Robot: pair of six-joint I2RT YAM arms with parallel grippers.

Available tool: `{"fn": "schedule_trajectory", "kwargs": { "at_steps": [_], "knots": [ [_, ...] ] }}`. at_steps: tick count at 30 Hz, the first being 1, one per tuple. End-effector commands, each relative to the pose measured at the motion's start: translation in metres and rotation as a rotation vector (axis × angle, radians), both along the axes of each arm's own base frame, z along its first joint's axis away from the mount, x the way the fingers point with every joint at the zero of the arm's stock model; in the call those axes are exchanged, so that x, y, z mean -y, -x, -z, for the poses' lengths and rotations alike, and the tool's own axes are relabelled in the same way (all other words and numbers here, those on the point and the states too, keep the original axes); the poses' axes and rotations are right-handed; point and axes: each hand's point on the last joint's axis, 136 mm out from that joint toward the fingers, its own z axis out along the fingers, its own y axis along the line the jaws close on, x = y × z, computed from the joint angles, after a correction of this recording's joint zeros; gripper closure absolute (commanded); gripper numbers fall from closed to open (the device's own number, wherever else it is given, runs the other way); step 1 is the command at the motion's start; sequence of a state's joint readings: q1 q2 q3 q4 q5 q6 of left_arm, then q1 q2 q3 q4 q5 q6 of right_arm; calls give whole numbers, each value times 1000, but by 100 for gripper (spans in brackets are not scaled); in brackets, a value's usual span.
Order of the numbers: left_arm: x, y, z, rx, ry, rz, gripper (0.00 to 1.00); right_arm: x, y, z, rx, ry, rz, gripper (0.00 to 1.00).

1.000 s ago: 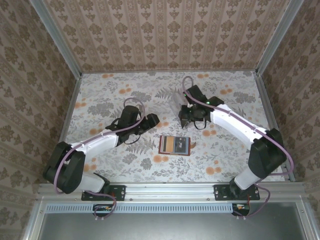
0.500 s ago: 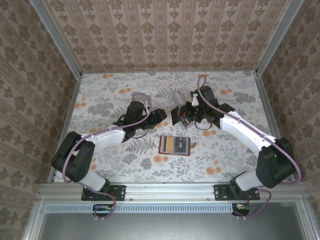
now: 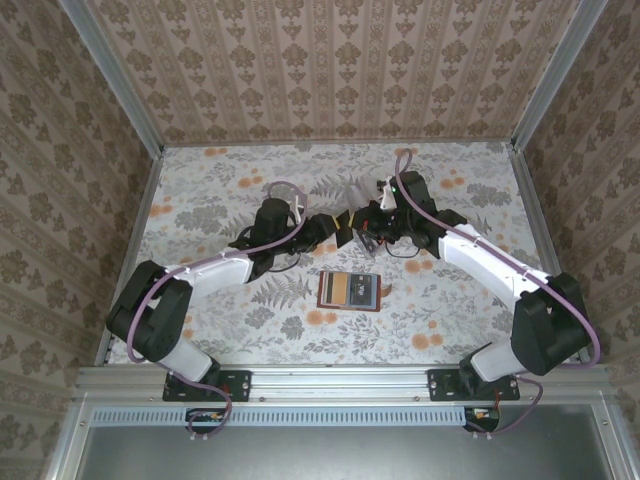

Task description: Put the credit cards into the card holder

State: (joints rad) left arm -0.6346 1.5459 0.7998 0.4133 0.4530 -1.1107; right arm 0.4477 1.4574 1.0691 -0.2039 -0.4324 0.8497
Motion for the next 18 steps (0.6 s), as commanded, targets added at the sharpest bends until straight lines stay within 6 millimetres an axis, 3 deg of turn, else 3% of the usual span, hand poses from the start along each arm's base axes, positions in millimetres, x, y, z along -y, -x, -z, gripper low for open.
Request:
{"fn": "schedule_trajectory", "kwargs": {
  "at_steps": [1,9,12,18],
  "knots": [
    [10,-4,-19,38,52,23,62,-8,0,5,-26,-37,-23,99],
    [10,-4,-21,43,59,19,65,-10,0,12,-47,-37,-31,98],
    [10,-4,-22,47,63,19,71,-11,-1,15,-54,-35,-33,98],
    [10,-5,-20,50,56,20,73,-16,1,14,-61,-60,-61,93]
  ]
}}
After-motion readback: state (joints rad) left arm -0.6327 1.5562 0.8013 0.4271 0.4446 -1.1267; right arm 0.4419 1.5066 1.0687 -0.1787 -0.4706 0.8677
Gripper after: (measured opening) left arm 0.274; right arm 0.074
